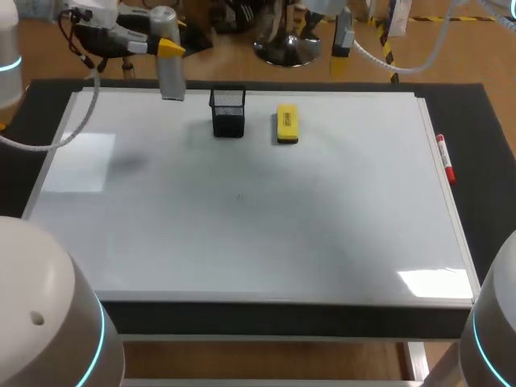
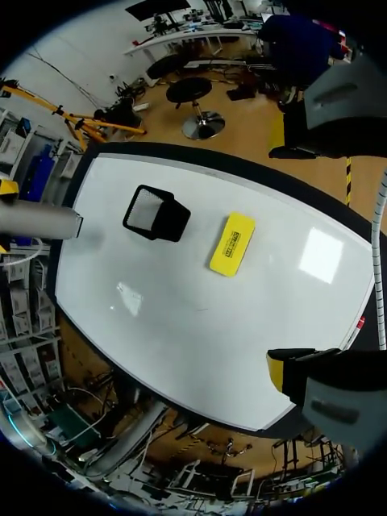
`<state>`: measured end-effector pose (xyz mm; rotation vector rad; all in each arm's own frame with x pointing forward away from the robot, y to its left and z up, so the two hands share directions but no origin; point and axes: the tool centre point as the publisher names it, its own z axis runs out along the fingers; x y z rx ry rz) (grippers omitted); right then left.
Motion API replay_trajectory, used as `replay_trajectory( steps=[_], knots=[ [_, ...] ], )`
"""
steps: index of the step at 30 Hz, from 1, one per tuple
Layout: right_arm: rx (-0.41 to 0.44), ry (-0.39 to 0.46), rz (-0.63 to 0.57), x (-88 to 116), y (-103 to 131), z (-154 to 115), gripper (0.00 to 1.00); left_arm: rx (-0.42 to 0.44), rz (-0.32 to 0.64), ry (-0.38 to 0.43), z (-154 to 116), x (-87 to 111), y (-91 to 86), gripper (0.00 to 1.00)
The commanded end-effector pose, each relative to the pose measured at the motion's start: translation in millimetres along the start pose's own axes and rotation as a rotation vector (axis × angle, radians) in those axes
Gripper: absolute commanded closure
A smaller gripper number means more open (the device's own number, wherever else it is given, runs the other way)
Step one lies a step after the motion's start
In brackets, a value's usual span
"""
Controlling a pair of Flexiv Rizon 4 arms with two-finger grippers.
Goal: Pick up the inspection probe, press it on each red-marked spot on the whiteboard one by one, put down the probe, pick up the eraser, and wipe off all the red marks.
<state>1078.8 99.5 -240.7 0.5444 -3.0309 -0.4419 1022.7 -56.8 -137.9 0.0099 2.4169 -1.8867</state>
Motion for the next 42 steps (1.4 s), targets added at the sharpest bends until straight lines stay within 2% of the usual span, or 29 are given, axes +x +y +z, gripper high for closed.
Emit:
replay_trajectory(
  steps=[1, 8, 13, 19, 32, 42],
  knots=[
    [0.004, 0.007, -0.001, -2, 0, -2, 0.0, 0.007, 0.012, -0.047, 12, -3.0, -4.3, 1.0],
    [0.004, 0.007, -0.001, -2, 0, -2, 0.0, 0.027, 0.028, 0.021, 33, -13.2, -10.3, 1.0],
    [0.004, 0.007, -0.001, -2, 0, -2, 0.0, 0.038, 0.024, 0.037, 48, -18.8, -10.9, 1.0],
    [0.004, 0.007, -0.001, -2, 0, -2, 0.0, 0.047, 0.003, 0.008, 63, -25.8, -7.7, 1.0],
    [0.004, 0.007, -0.001, -2, 0, -2, 0.0, 0.058, -0.032, -0.031, 93, -38.9, 11.3, 1.0],
    [0.004, 0.007, -0.001, -2, 0, -2, 0.0, 0.062, -0.027, -0.059, 102, -41.1, 18.8, 1.0]
  ],
)
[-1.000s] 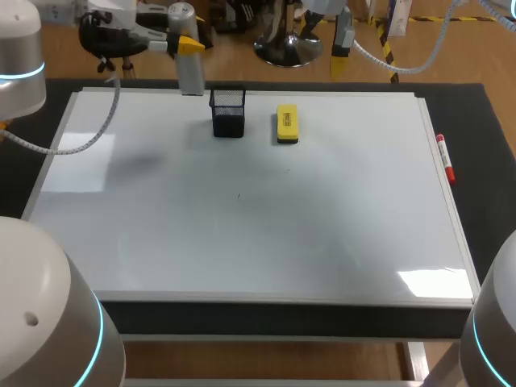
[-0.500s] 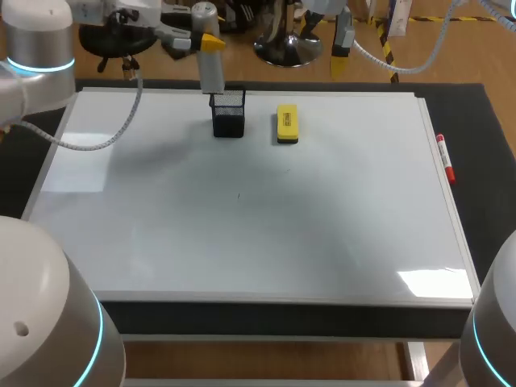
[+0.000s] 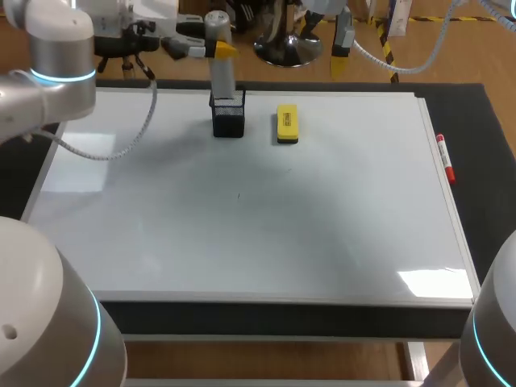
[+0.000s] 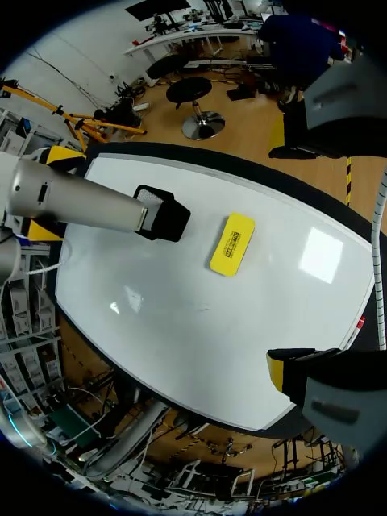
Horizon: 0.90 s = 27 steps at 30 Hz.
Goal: Pick up the inspection probe, press it on each red-marked spot on the whiteboard one by one, put down the probe, pick up the eraser, and wipe off all the red marks.
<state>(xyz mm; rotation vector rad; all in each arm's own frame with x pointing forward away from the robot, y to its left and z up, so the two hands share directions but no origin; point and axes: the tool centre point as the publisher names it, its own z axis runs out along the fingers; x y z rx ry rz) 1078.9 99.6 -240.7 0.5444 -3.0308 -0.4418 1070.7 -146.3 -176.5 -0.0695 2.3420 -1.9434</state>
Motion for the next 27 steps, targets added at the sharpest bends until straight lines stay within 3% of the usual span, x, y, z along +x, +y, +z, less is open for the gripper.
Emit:
replay_trajectory(
  steps=[1, 27],
  knots=[
    [0.004, 0.006, -0.001, -2, 0, -2, 0.0, 0.006, 0.003, -0.009, 4, 0.9, 1.6, 1.0],
    [0.004, 0.006, -0.001, -2, 0, -2, 0.0, 0.011, 0.04, 0.047, 10, -4.9, 21.5, 1.0]
  ],
)
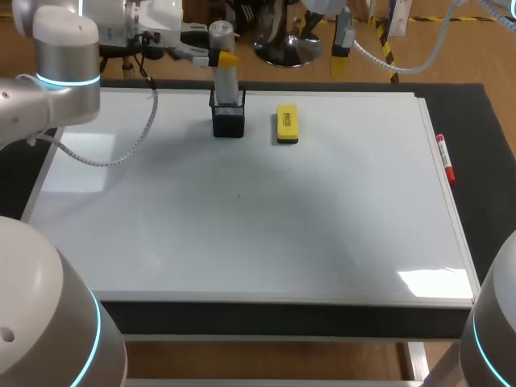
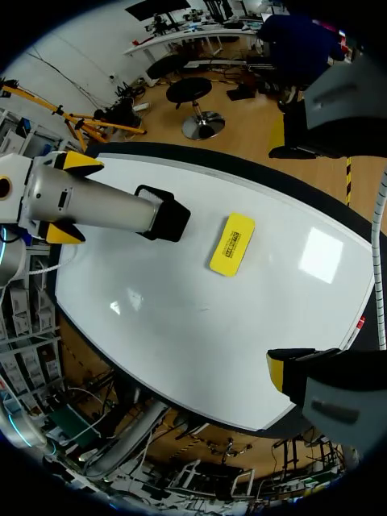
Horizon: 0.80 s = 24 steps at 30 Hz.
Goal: Pick up the inspection probe, press it on each red-marked spot on the whiteboard one by one, put down the probe, pick up the eraser, and wipe off all the red marks.
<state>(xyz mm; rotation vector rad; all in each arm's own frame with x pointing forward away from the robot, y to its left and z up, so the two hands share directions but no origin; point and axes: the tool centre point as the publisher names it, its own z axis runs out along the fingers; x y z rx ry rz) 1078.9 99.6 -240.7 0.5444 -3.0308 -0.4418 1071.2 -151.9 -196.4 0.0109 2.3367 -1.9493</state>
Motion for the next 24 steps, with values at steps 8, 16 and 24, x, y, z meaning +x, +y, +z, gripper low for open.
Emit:
replay_trajectory(
  steps=[8, 16, 24],
  knots=[
    [0.004, 0.006, -0.001, -2, 0, -2, 0.0, 0.002, -0.012, 0.021, 3, -8.7, 14.5, 1.0],
    [0.004, 0.006, -0.001, -2, 0, -2, 0.0, 0.0, -0.034, 0.026, 7, -12.0, 29.6, 1.0],
    [0.004, 0.006, -0.001, -2, 0, -2, 0.0, -0.004, -0.049, 0.031, 10, -15.2, 42.3, 1.0]
  ],
)
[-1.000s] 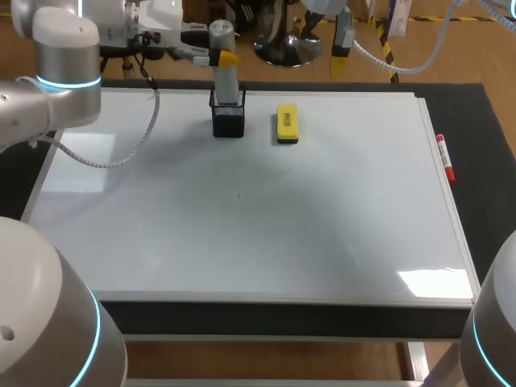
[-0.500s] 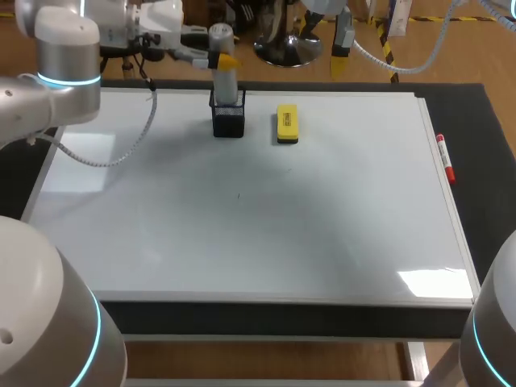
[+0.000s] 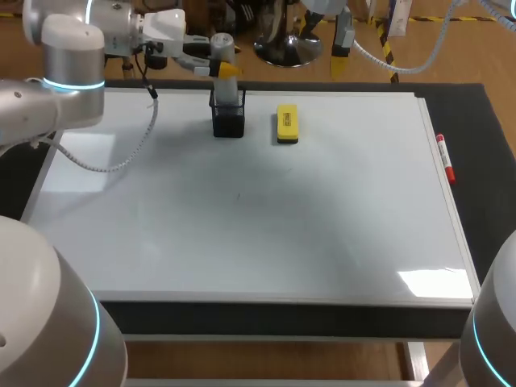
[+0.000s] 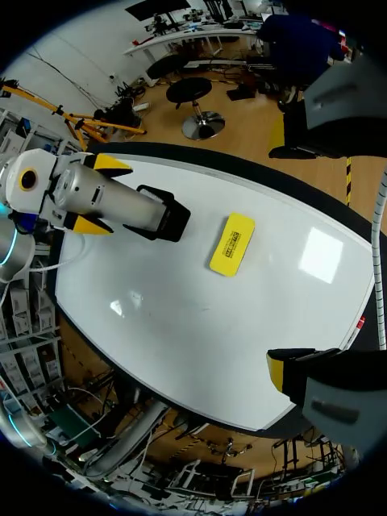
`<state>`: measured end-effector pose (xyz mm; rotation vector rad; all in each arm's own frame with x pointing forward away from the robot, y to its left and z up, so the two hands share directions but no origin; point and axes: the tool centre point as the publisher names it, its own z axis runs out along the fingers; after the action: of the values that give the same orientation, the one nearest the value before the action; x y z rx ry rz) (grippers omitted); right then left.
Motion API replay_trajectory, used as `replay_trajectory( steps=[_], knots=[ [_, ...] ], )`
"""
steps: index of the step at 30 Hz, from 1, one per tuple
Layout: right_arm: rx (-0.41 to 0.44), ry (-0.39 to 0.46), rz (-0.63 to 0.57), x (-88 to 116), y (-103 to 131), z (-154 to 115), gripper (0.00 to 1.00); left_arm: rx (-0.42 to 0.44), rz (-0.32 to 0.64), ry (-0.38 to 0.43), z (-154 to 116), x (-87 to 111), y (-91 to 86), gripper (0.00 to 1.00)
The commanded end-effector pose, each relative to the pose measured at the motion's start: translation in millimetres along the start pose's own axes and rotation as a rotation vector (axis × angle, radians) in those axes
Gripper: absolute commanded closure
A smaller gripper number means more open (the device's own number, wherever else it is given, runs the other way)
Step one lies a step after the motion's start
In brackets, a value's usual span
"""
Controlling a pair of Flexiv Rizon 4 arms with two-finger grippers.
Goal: Pick up the inspection probe, press it on each red-marked spot on the whiteboard one by one, put down the probe, pick up the eraser, and wipe off all the red marks.
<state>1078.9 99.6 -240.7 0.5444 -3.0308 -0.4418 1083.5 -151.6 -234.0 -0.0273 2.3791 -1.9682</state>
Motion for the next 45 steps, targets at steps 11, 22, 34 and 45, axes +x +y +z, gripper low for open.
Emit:
replay_trajectory(
  steps=[11, 22, 34, 45],
  knots=[
    [0.004, 0.006, -0.001, -2, 0, -2, 0.0, 0.019, -0.005, 0.037, 5, -9.6, 23.4, 1.0],
    [0.004, 0.006, -0.001, -2, 0, -2, 0.0, 0.007, -0.021, 0.05, 9, -12.1, 36.4, 1.0],
    [0.004, 0.006, -0.001, -2, 0, -2, 0.0, 0.004, -0.033, 0.059, 10, -12.5, 43.2, 1.0],
    [0.004, 0.006, -0.001, -2, 0, -2, 0.0, 0.018, -0.046, 0.062, 6, -10.6, 41.6, 0.0]
  ],
)
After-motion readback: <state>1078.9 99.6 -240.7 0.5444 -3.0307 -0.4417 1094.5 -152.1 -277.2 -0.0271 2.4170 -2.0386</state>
